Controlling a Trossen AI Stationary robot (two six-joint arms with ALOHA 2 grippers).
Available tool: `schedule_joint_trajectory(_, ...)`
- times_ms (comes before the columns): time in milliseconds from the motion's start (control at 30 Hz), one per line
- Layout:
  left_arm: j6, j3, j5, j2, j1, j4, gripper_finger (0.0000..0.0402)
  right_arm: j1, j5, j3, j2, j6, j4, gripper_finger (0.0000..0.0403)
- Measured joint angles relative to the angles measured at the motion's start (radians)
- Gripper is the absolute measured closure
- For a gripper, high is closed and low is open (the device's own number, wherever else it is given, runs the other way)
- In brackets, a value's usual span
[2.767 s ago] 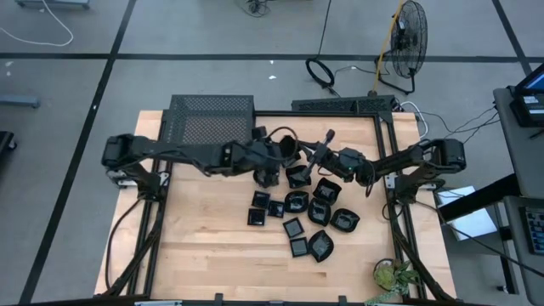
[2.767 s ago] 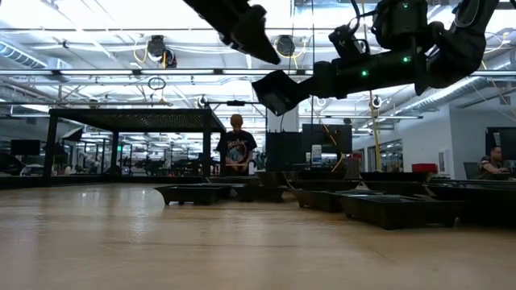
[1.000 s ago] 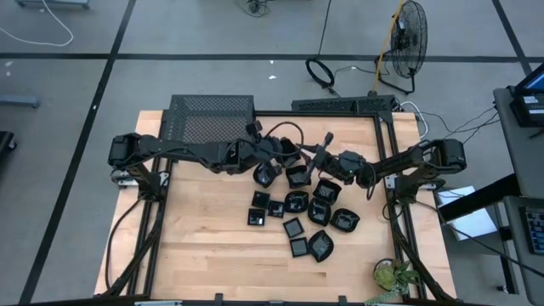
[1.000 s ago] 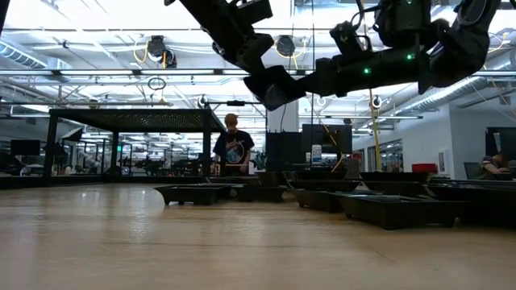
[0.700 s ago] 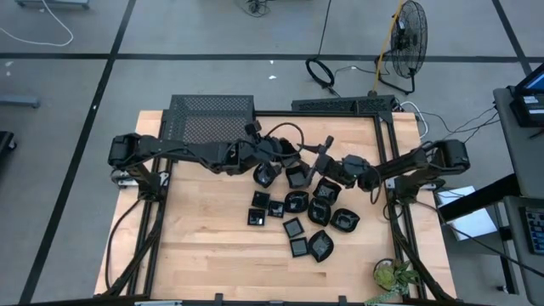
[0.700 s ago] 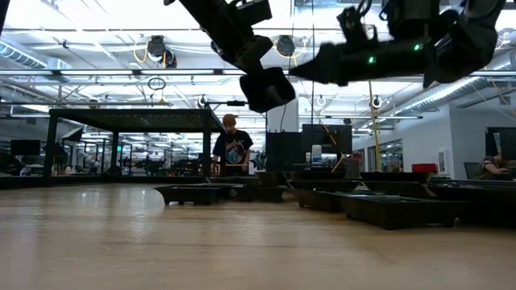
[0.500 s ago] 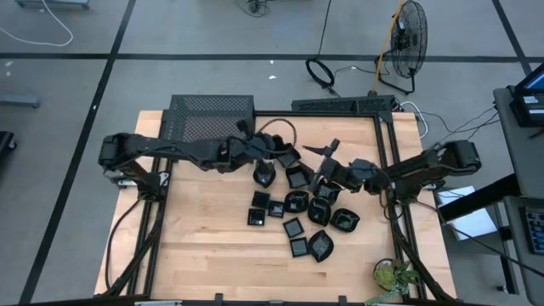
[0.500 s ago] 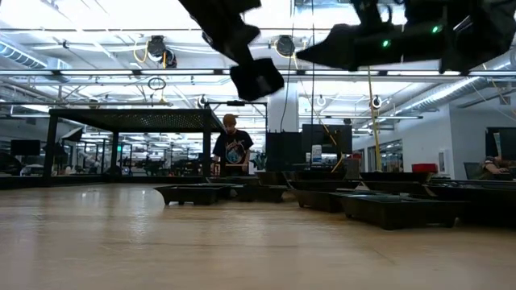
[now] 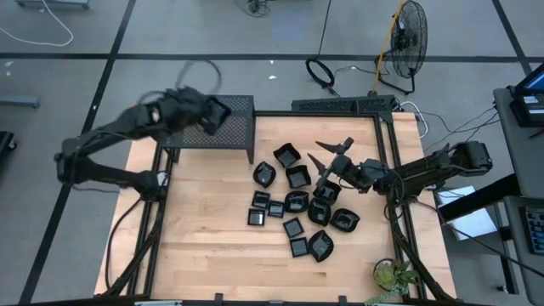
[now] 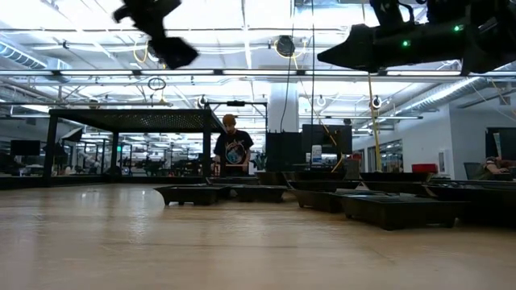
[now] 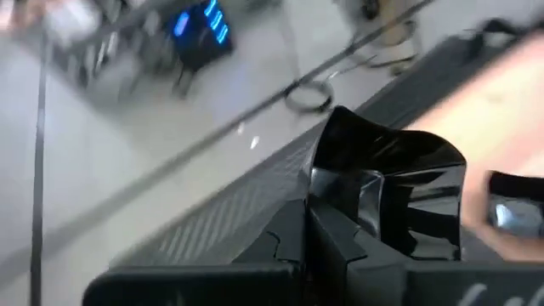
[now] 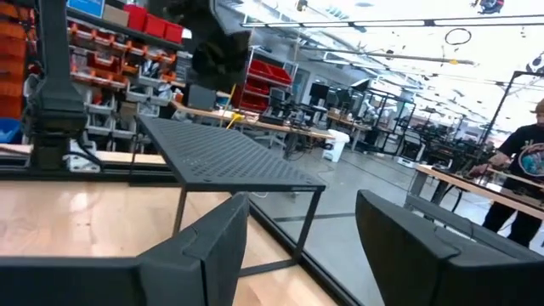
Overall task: Pick & Place Mini shaped plates
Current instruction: Put the distorted square plate on the shelf
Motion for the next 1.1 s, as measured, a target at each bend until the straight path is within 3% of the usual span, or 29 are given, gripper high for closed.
schedule_joint_trajectory(233, -0.052, 0.0, 0.205, -0.047, 0.356, -0.049, 0.0396, -0.005, -0.001, 0.0, 0.0, 0.022, 0.001, 0.0201)
schedule_joint_trajectory(367, -0.035, 0.0, 0.407, -0.012, 0.522, -0.038, 0.0393, -0.006, 0.0, 0.0, 0.0, 0.028, -0.002, 0.0202)
schedule_joint_trajectory(500, -0.055, 0.0, 0.494, 0.041, 0.651, -0.044, 0.039, -0.006, 0.0, 0.0, 0.0, 0.028, -0.007, 0.0202)
schedule_joint_trajectory(633, -0.077, -0.001, 0.537, 0.077, 0.686, -0.002, 0.0397, -0.006, 0.0, 0.0, 0.0, 0.027, -0.007, 0.0202)
schedule_joint_trajectory(733, -0.127, -0.001, 0.511, 0.09, 0.686, 0.015, 0.039, -0.006, 0.0, 0.0, 0.0, 0.026, -0.007, 0.0202)
schedule_joint_trajectory(900, -0.122, -0.004, 0.495, 0.131, 0.664, -0.105, 0.0396, -0.006, -0.001, 0.0, 0.0, 0.024, -0.007, 0.0204)
schedule_joint_trajectory(1100, -0.099, -0.093, 0.493, 0.148, 0.63, -0.084, 0.0394, -0.006, 0.0, 0.0, 0.0, 0.032, -0.007, 0.0204)
